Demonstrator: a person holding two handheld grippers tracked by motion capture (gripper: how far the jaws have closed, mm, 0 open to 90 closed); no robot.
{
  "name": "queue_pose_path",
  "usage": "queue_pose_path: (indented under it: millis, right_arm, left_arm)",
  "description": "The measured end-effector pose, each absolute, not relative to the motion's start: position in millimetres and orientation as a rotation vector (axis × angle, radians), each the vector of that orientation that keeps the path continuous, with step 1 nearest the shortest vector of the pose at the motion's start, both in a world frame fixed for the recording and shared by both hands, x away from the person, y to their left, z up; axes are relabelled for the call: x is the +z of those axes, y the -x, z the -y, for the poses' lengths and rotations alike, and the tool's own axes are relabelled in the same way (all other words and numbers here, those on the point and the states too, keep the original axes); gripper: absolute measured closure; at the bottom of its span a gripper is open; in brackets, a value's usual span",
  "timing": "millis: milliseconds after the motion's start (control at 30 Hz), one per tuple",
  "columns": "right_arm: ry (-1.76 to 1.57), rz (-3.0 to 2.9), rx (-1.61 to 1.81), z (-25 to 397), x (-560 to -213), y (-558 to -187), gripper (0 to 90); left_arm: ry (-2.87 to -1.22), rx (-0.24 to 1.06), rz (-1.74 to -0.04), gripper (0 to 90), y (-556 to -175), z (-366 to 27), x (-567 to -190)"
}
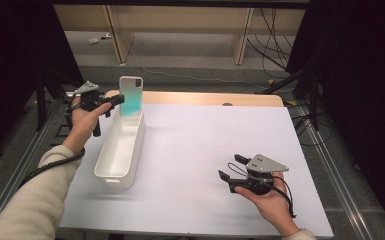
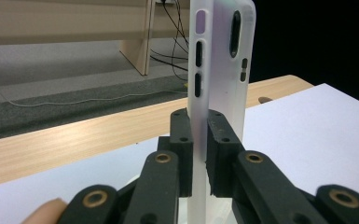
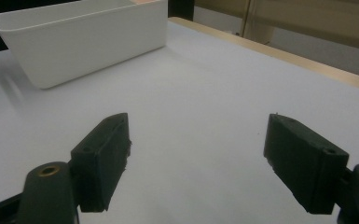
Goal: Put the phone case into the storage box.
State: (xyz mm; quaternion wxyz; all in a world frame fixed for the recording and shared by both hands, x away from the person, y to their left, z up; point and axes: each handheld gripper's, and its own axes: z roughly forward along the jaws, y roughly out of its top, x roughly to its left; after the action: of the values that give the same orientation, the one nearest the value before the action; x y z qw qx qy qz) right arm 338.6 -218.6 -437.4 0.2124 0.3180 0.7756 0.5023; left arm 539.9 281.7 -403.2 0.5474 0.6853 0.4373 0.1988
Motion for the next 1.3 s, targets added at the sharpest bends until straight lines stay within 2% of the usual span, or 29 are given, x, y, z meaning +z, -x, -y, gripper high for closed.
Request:
queue_pose_path:
  millis: [1300]
  right_arm:
    - [-0.877, -2.152, 1.396, 219.1, -437.8, -338.7, 23.8]
  left_arm:
    - [-1.658, 0.475, -1.059, 82.3, -546.3, -282.9, -417.4]
